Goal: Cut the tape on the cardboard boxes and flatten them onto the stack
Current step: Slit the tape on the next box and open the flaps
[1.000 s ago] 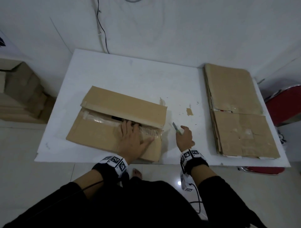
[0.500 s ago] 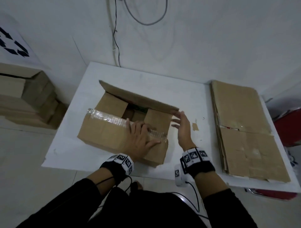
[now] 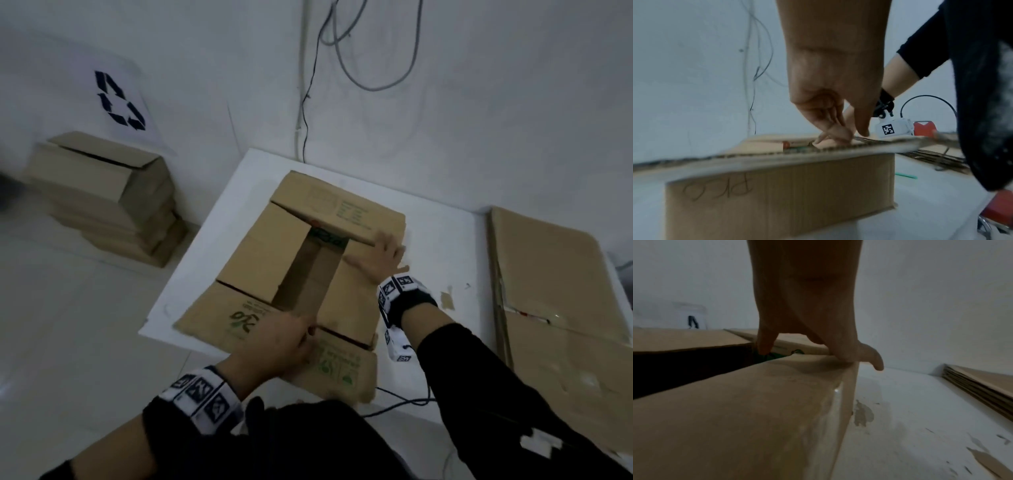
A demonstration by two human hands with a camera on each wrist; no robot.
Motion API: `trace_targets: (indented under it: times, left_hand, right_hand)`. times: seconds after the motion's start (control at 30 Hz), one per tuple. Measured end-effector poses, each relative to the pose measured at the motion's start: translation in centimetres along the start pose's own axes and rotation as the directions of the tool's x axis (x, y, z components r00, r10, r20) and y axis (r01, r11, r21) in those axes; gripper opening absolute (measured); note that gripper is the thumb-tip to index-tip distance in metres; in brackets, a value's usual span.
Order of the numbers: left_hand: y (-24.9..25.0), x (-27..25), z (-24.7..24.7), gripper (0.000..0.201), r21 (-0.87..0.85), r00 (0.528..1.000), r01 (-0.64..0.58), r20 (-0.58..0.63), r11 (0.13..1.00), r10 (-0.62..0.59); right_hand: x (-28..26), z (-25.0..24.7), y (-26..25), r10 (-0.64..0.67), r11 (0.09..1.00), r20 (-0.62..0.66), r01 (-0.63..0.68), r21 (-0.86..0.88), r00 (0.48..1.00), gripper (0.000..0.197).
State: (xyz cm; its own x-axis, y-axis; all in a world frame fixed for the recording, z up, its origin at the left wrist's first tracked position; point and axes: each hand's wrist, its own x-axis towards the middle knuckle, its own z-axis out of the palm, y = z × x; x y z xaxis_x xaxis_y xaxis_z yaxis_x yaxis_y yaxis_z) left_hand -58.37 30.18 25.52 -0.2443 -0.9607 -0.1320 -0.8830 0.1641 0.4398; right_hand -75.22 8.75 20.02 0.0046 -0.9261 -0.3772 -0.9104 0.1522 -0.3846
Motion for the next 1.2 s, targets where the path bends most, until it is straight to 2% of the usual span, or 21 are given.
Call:
trace_targets:
  times: [0.03,0.13,0.2,0.23,0.33,0.4,0.47,0.5,0.57,0.63,0.67,0.73,0.8,0.83,0.9,0.93,1.0,1.03,1.1,1.13,1.2]
  left_hand:
    - [-0.7,0.1,0.3,0.029,0.045,0.998,0.028,0.053,0.999,-0.030]
    - [-2.5,1.6,1.6,0.084,0.206,0.994,0.087,0.053,0.975,-0.100]
    - [-3.2,3.2,1.7,0.113,0.291,0.973,0.155,0.118,0.944,-0.196]
    - [-3.7,3.9,1.5,0.120,0.322,0.961,0.170,0.154,0.931,-0.229]
    - [-5.8,4.8,1.6,0.124,0.356,0.909,0.219,0.263,0.908,-0.323]
    - [-6.9,4.6,1.6,0.122,0.280,0.905,0.278,0.245,0.919,-0.349]
    - [-7.3,4.2,1.1,0.104,0.202,0.922,0.302,0.188,0.932,-0.339]
    - [-7.3,4.0,0.5,0.081,0.189,0.939,0.278,0.153,0.942,-0.308]
    - [-7.6,3.8,-0.8,0.037,0.188,0.973,0.211,0.058,0.959,-0.225]
    - [-8.5,3.5,-2.2,0.038,0.128,0.981,0.153,-0.141,0.980,-0.135]
    - [-9.0,3.3,-3.1,0.044,0.093,0.963,0.135,-0.246,0.987,-0.108]
    - [-10.1,3.0,-4.6,0.056,0.102,0.912,0.157,-0.396,0.982,-0.105]
    - [-11.6,3.1,-5.8,0.067,0.199,0.852,0.225,-0.515,0.954,-0.093]
    - [-12.2,3.1,-6.4,0.066,0.222,0.817,0.258,-0.569,0.940,-0.090]
    - [-13.1,3.6,-6.8,0.048,0.282,0.773,0.295,-0.632,0.913,-0.054]
    - [-13.3,4.0,-6.9,0.038,0.325,0.769,0.314,-0.638,0.892,-0.038]
    - [-13.4,4.8,-7.2,0.033,0.381,0.815,0.359,-0.572,0.852,-0.087]
    - [-13.7,5.2,-7.1,0.039,0.379,0.839,0.417,-0.510,0.826,-0.189]
    - [-14.6,5.7,-7.2,0.051,0.313,0.812,0.543,-0.432,0.780,-0.392]
    - [-15.5,5.8,-7.3,0.052,0.273,0.813,0.548,-0.397,0.791,-0.426]
    - [-17.8,5.9,-6.8,0.057,0.227,0.860,0.501,-0.240,0.835,-0.450]
  right_hand:
    - [-0.7,0.4,-0.5,0.018,0.999,-0.005,-0.018,-0.039,1.000,0.135]
    - [-2.7,1.2,-1.3,0.059,0.994,-0.017,-0.060,-0.095,0.998,0.146]
    - [-3.2,1.9,-1.5,0.058,0.994,-0.031,-0.061,-0.086,0.998,0.145]
    - [-3.2,2.1,-1.5,0.057,0.996,-0.045,-0.060,-0.060,0.997,0.141]
    - [-3.3,1.3,-0.7,0.048,0.990,-0.082,-0.036,0.138,0.995,0.120]
    - [-4.5,-0.9,0.5,-0.083,0.896,-0.049,0.096,0.434,0.995,0.094]
    - [-6.3,-3.6,2.4,-0.134,0.737,-0.091,0.161,0.656,0.987,0.061]
    - [-7.2,-4.9,3.4,-0.080,0.718,-0.107,0.132,0.683,0.991,0.050]
    - [-9.0,-6.7,5.7,0.057,0.804,-0.144,0.040,0.594,0.988,0.050]
    - [-10.6,-7.1,8.0,0.100,0.916,-0.224,-0.002,0.401,0.969,0.074]
    - [-11.3,-6.6,8.8,0.062,0.967,-0.288,0.014,0.256,0.956,0.080]
    - [-12.8,-4.5,8.6,-0.162,0.986,-0.352,0.143,-0.081,0.922,0.070]
    - [-14.2,-2.3,7.3,-0.347,0.898,-0.223,0.255,-0.358,0.911,0.056]
    - [-15.0,-1.5,6.4,-0.349,0.858,-0.127,0.262,-0.441,0.928,0.059]
    - [-16.0,-0.2,6.0,-0.267,0.842,-0.003,0.232,-0.486,0.964,0.083]
    - [-16.3,0.3,6.2,-0.245,0.837,0.029,0.227,-0.498,0.969,0.096]
    - [-16.4,1.3,6.6,-0.253,0.804,0.080,0.256,-0.537,0.964,0.109]
    - [-16.5,1.7,6.5,-0.274,0.792,0.091,0.278,-0.543,0.957,0.109]
    - [-16.6,2.4,6.4,-0.346,0.759,0.130,0.359,-0.544,0.929,0.100]
    - [-16.7,2.7,6.3,-0.382,0.742,0.159,0.405,-0.535,0.910,0.094]
    - [-17.1,3.3,5.9,-0.417,0.743,0.197,0.457,-0.489,0.887,0.082]
